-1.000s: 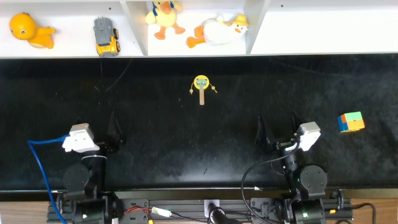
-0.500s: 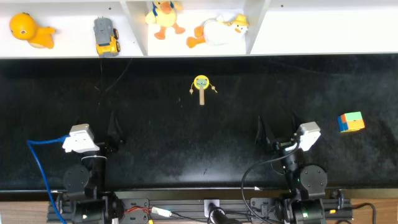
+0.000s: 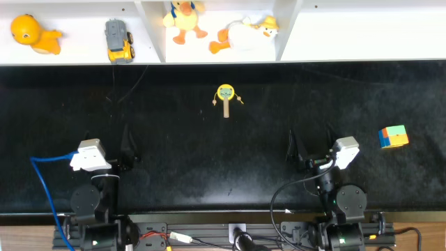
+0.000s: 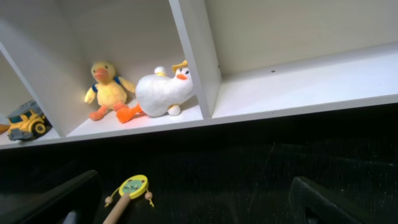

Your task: Store Toys

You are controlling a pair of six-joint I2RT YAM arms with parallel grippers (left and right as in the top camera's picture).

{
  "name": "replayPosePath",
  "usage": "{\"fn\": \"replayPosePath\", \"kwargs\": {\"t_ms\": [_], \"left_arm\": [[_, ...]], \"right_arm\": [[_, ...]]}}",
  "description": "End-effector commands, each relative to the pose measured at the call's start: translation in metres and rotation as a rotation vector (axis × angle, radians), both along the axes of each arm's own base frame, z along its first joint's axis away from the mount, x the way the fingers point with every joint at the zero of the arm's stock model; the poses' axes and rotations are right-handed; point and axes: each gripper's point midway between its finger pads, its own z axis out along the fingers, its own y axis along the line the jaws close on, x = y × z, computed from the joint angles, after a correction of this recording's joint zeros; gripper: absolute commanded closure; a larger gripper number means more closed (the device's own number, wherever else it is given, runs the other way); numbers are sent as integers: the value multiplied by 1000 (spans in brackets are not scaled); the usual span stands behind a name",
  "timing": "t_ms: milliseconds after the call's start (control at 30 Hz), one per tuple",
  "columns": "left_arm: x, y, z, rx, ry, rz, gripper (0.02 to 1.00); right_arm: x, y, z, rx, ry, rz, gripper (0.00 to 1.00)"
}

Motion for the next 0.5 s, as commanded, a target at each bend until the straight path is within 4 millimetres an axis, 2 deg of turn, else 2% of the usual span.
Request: {"fn": "replayPosePath", "kwargs": {"t_ms": [33,500], "left_arm": [[0,-2,1,23,-9,-15,20],[0,-2,1,23,-9,-15,20]], "right_arm": [[0,0,-4,4,3,-6,5],[0,-1,-4,4,3,-6,5]]}}
